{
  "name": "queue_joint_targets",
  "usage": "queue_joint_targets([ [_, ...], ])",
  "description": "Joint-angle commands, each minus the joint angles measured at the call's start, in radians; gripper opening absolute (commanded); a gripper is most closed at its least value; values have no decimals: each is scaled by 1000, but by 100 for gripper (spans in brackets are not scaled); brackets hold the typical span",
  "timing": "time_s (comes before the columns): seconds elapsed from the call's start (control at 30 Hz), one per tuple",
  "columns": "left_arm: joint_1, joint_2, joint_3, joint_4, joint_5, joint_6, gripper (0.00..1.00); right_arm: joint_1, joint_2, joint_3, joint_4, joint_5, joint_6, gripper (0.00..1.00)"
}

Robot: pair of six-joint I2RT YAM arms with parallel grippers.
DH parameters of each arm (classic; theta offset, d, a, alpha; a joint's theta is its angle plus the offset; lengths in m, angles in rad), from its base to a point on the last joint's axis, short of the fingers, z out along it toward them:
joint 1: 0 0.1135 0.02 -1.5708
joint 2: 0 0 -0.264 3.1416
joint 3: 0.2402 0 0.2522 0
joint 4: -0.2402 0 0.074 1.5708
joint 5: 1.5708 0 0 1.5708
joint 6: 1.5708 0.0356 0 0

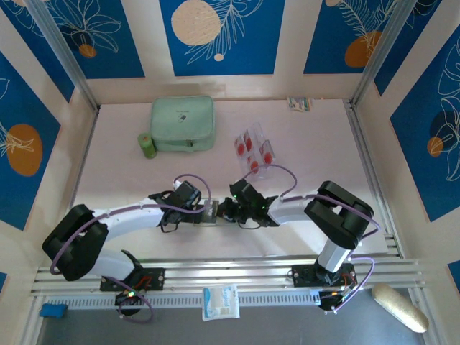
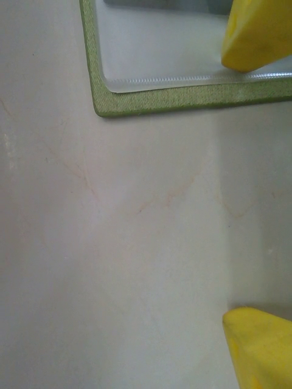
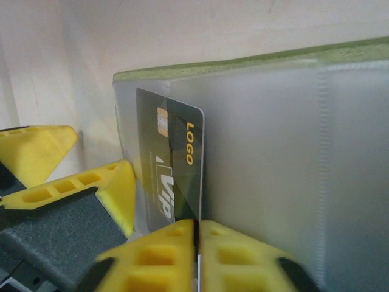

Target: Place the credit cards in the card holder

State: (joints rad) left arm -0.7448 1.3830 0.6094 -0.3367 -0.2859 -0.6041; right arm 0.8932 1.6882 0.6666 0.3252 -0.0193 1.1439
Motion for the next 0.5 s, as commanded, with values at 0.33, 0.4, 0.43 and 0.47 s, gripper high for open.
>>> queue_joint_targets([
  [0.33, 12, -93, -21, -51, -20, -26, 100, -55, -132, 98, -334, -33, -230, 23],
  [0.4, 14, -84, -30, -49, -21, -28, 100, -54, -118, 123, -349, -35, -244, 17],
  [0.43, 16, -79, -35, -44, -25, -29, 100, -53, -108, 134, -353, -36, -250, 15],
  [0.47, 16, -74, -38, -43, -26, -31, 100, -52, -99, 145, -354, -37, -254, 14],
])
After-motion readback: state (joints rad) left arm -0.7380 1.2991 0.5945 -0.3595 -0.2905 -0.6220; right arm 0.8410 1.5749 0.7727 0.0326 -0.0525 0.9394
